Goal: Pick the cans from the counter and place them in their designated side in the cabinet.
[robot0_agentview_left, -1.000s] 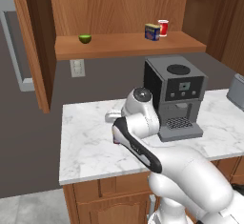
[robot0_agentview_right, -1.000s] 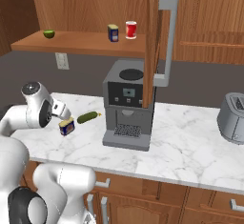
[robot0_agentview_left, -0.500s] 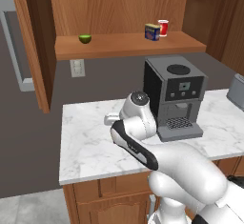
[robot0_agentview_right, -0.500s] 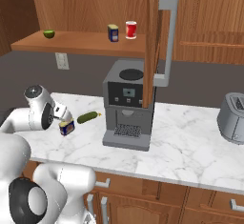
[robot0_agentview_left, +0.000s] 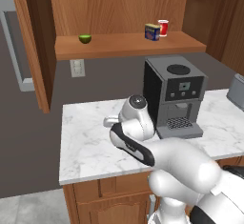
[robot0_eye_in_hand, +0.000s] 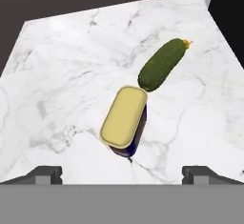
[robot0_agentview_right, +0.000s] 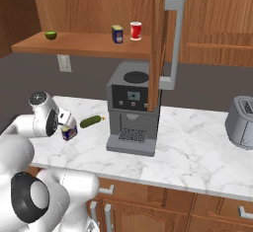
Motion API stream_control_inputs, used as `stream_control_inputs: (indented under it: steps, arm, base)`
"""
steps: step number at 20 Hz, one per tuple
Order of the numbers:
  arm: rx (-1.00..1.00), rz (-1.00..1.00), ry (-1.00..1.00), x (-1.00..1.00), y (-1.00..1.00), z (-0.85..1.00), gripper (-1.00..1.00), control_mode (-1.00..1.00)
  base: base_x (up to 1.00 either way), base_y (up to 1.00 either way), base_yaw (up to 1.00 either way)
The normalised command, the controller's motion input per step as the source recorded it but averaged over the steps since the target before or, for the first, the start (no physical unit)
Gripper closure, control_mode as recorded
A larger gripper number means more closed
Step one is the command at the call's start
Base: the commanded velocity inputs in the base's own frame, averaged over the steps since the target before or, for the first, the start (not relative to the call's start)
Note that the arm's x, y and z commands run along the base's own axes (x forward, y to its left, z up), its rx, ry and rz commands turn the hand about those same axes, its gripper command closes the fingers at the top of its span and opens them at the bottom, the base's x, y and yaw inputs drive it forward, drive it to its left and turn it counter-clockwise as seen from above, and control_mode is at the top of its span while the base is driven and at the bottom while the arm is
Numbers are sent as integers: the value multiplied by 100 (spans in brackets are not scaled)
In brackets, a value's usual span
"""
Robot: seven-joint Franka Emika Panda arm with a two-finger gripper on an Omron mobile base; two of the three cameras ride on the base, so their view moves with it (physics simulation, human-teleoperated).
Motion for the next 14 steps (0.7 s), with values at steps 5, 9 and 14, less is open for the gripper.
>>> stream_control_inputs:
  steps: [5, 9, 14]
  arm:
    - [0, 0, 0, 11, 1, -17, -100, -100]
    - [0, 0, 0, 9, 4, -19, -100, -100]
    - [0, 0, 0, 9, 2, -19, -100, -100]
  base:
    - [0, 0, 0]
    - [0, 0, 0]
    - [0, 0, 0]
